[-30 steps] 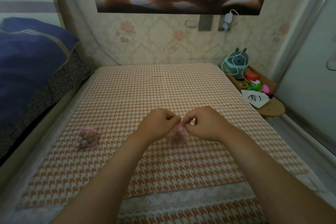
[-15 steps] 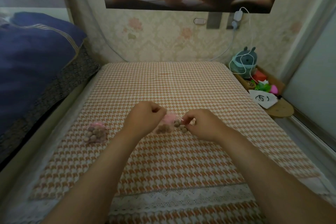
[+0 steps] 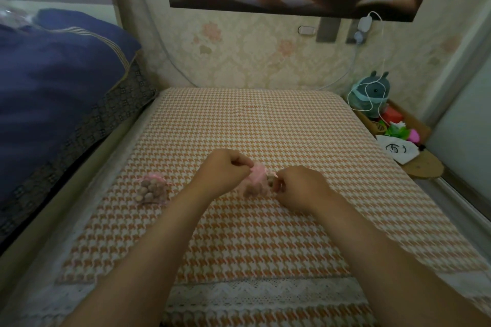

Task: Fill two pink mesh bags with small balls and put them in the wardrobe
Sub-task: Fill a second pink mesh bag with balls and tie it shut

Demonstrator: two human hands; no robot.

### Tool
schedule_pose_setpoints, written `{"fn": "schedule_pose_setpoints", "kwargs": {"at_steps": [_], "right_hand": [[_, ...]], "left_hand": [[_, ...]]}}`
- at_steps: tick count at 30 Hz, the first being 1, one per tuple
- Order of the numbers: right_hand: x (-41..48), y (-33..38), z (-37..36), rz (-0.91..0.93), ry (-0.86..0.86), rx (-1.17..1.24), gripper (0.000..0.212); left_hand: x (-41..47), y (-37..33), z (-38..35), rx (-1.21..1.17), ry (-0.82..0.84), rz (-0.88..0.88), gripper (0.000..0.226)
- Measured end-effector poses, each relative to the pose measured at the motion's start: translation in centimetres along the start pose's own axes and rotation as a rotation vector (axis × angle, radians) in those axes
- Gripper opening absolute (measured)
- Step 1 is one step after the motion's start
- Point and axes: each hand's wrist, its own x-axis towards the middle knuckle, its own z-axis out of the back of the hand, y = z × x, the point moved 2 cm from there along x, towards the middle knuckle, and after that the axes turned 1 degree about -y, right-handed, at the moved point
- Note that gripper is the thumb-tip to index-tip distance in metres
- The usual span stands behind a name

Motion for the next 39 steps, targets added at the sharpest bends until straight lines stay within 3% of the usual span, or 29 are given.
{"fn": "schedule_pose_setpoints", "kwargs": {"at_steps": [7, 18, 22, 26, 31, 39], "right_hand": [[0.1, -0.5, -0.4, -0.102, 0.052, 0.143, 0.014], [0.8, -0.9, -0.8, -0.149, 0.034, 0.154, 0.011], [0.9, -0.2, 1.5, -0.117, -0.083, 0.323, 0.012], [0.3, 1.7, 3.9, 0.026, -0.208, 0.562, 0.006], [0.0, 2.9, 3.3, 0.144, -0.162, 0.523, 0.012], [1.9, 2.3, 2.9, 0.075, -0.252, 0.607, 0.01]], "left_hand": [[0.2, 0.3, -0.7, 0.053, 0.065, -0.006, 0.015], [0.1, 0.3, -0.5, 0.1, 0.105, -0.031, 0.022], [0.2, 0.2, -0.4, 0.113, 0.108, -0.04, 0.026], [0.5, 0.3, -0.4, 0.118, 0.105, -0.055, 0.029], [0.4, -0.2, -0.6, 0.122, 0.109, -0.079, 0.031], [0.4, 0.0, 0.7, 0.1, 0.048, -0.021, 0.03]]}}
